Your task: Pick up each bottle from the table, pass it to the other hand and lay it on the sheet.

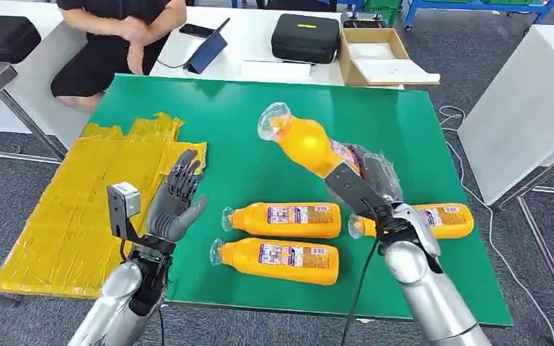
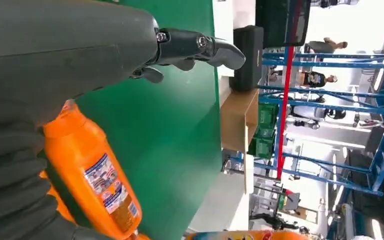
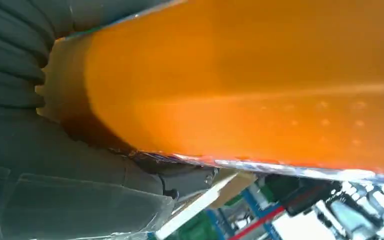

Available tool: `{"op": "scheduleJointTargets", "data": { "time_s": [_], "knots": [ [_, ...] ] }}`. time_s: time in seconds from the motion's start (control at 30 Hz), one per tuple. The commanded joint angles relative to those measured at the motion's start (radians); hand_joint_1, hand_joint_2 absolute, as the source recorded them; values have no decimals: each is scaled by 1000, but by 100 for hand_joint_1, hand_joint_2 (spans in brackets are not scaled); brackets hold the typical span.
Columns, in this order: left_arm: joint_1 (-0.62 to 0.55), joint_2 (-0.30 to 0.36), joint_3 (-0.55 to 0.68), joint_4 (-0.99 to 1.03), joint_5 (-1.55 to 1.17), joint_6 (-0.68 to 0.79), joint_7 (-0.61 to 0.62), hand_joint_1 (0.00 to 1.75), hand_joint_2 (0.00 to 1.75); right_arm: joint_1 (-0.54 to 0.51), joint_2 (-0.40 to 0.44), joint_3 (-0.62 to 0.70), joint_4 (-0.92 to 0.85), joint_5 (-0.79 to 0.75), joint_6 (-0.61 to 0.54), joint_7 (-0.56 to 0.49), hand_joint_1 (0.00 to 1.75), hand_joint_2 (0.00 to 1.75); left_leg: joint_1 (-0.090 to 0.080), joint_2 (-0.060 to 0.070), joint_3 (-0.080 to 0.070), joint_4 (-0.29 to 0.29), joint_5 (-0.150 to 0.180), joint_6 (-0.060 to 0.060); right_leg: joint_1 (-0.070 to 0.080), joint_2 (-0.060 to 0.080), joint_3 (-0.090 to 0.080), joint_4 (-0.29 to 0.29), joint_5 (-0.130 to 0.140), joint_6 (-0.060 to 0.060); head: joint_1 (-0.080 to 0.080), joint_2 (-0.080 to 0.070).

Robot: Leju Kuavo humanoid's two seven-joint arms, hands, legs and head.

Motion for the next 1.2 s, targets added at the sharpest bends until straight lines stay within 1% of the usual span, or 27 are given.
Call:
{"op": "scheduleJointTargets", "data": {
  "time_s": [0.03, 0.07, 0.1, 0.17, 0.2, 0.27, 0.3, 0.33, 0.37, 0.4, 0.43, 0.47, 0.5, 0.53, 0.57, 0.63, 0.7, 0.8, 0.87, 0.9, 0.93, 1.0, 1.03, 1.07, 1.13, 1.2],
  "knots": [
    [-64, 55, -69, 75, 41, 41, 0, 0, 175, -151, 139, 132, 140, -18, -19, 25, 175, 175, 2, 8, 2, 1, -3, -7, 1, 7, -1, 1, -1, -3, 0, 0],
    [-64, 55, -70, 76, 41, 42, 0, 0, 175, -152, 136, 132, 141, -19, -20, 25, 175, 175, 2, 7, 2, 1, -3, -8, 2, 6, -1, 1, -1, -4, 0, 0],
    [-65, 55, -72, 77, 48, 49, -2, 0, 175, -153, 134, 135, 143, -23, -23, 24, 175, 175, 1, 4, 1, 0, -2, -5, 1, 3, -2, 0, 1, -5, 0, 0],
    [-73, 52, -74, 81, 49, 70, -4, 0, 175, -178, 172, 153, 170, -13, -22, 28, 175, 175, 2, 4, 2, 1, -2, -8, 2, 2, 0, 0, 0, -6, 0, 0],
    [-77, 50, -76, 81, 53, 74, -3, 0, 175, -193, 192, 164, 189, 0, -24, 41, 175, 175, 1, 3, -1, 0, -1, -4, 0, 2, -4, 0, 1, -5, 0, 0],
    [-87, 44, -85, 80, 60, 80, 0, 0, 175, -230, 227, 188, 246, 9, -23, 54, 175, 175, 1, 6, 0, 1, -2, -6, 1, 5, -3, 1, 1, -6, 0, 0],
    [-91, 40, -88, 79, 62, 81, 1, 0, 175, -238, 234, 193, 261, 11, -24, 59, 175, 175, 1, 6, -1, 1, -1, -4, 0, 5, -5, 1, 2, -5, 0, 0],
    [-96, 34, -94, 76, 65, 82, 4, 0, 175, -251, 246, 198, 291, 11, -27, 64, 175, 175, 1, 7, -1, 1, -1, -6, 1, 6, -4, 1, 1, -6, 0, 0],
    [-100, 26, -102, 71, 70, 86, 10, 0, 175, -263, 255, 205, 320, 8, -32, 65, 175, 175, 1, 5, -2, 1, 0, -5, 1, 3, -5, 1, 2, -5, 0, 0],
    [-100, 26, -102, 71, 70, 86, 10, 0, 175, -263, 255, 205, 320, 8, -32, 65, 175, 175, 1, 5, -1, 1, 0, -6, 1, 3, -4, 1, 1, -6, 0, 0],
    [-100, 26, -102, 71, 70, 86, 10, 0, 175, -263, 255, 205, 320, 8, -32, 65, 175, 175, 1, 3, -2, 0, 1, -4, 1, 1, -5, 0, 2, -4, 0, 0],
    [-101, 21, -104, 69, 70, 90, 14, 0, 175, -262, 254, 206, 326, 8, -37, 61, 175, 175, 2, 2, -1, 1, 1, -5, 1, 0, -4, 0, 1, -5, 0, 0],
    [-101, 21, -104, 69, 70, 90, 14, 0, 175, -262, 254, 206, 326, 8, -37, 61, 175, 175, 1, 1, -2, 1, 1, -3, 1, 0, -5, 0, 1, -4, 0, 0],
    [-107, 20, -108, 70, 70, 90, 15, 0, 175, -264, 257, 216, 337, 8, -36, 62, 175, 175, 2, 2, 0, 1, 0, -8, 2, 0, -3, 0, 0, -6, 0, 0],
    [-114, 18, -112, 69, 72, 92, 18, 0, 175, -266, 260, 232, 353, 6, -34, 61, 175, 175, 1, 2, -2, 1, 1, -3, 1, 1, -5, 0, 2, -4, 0, 0],
    [-116, 9, -106, 56, 84, 95, 24, 0, 175, -256, 270, 251, 378, 5, -32, 60, 175, 175, 2, 2, -1, 1, 0, -5, 1, 1, -3, 0, 1, -5, 0, 0],
    [-116, 7, -105, 45, 89, 95, 31, 0, 175, -251, 275, 266, 393, 7, -33, 58, 175, 175, 1, 2, -3, 0, 1, -3, 1, 0, -5, 0, 2, -4, 0, 0],
    [-120, -1, -107, 26, 105, 88, 50, 0, 175, -251, 295, 304, 482, -9, -41, 43, 175, 175, 1, 1, -2, 1, 1, -4, 1, 0, -4, 0, 1, -4, 0, 0],
    [-123, -5, -110, 17, 125, 82, 57, 0, 175, -257, 308, 313, 540, -19, -52, 28, 175, 175, 2, 1, -2, 0, 1, -5, 1, 0, -4, -1, 1, -5, 0, 0],
    [-125, -7, -113, 8, 129, 82, 58, 0, 175, -256, 313, 310, 562, -30, -57, 23, 175, 175, 1, 1, -3, 0, 1, -3, 1, 0, -5, 0, 2, -4, 0, 0],
    [-124, -13, -111, 0, 133, 83, 60, 0, 175, -254, 315, 310, 577, -36, -59, 15, 175, 175, 2, 1, -2, 1, 1, -5, 2, 0, -4, 0, 1, -5, 0, 0],
    [-127, -21, -105, -12, 136, 89, 66, 0, 175, -243, 315, 316, 579, -39, -55, 10, 175, 175, 2, 1, -2, 1, 0, -6, 1, -1, -4, 0, 0, -5, 0, 0],
    [-128, -23, -101, -15, 137, 92, 69, 0, 175, -239, 316, 318, 577, -39, -53, 11, 175, 175, 2, 0, -3, 1, 1, -4, 1, -1, -5, 0, 1, -5, 0, 0],
    [-134, -30, -92, -18, 142, 97, 74, 0, 175, -233, 320, 329, 574, -36, -48, 9, 175, 175, 2, 1, -2, 1, 0, -6, 2, -1, -4, 0, 0, -5, 0, 0],
    [-138, -39, -86, -18, 147, 96, 82, 0, 175, -233, 328, 338, 570, -35, -45, 10, 175, 175, 2, 0, -4, 1, 1, -3, 2, -1, -6, 0, 1, -4, 0, 0],
    [-140, -41, -87, -17, 147, 96, 83, 0, 175, -236, 332, 340, 571, -33, -43, 14, 175, 175, 2, 0, -3, 2, 0, -6, 2, -1, -5, 0, 0, -5, 0, 0]
  ]
}}
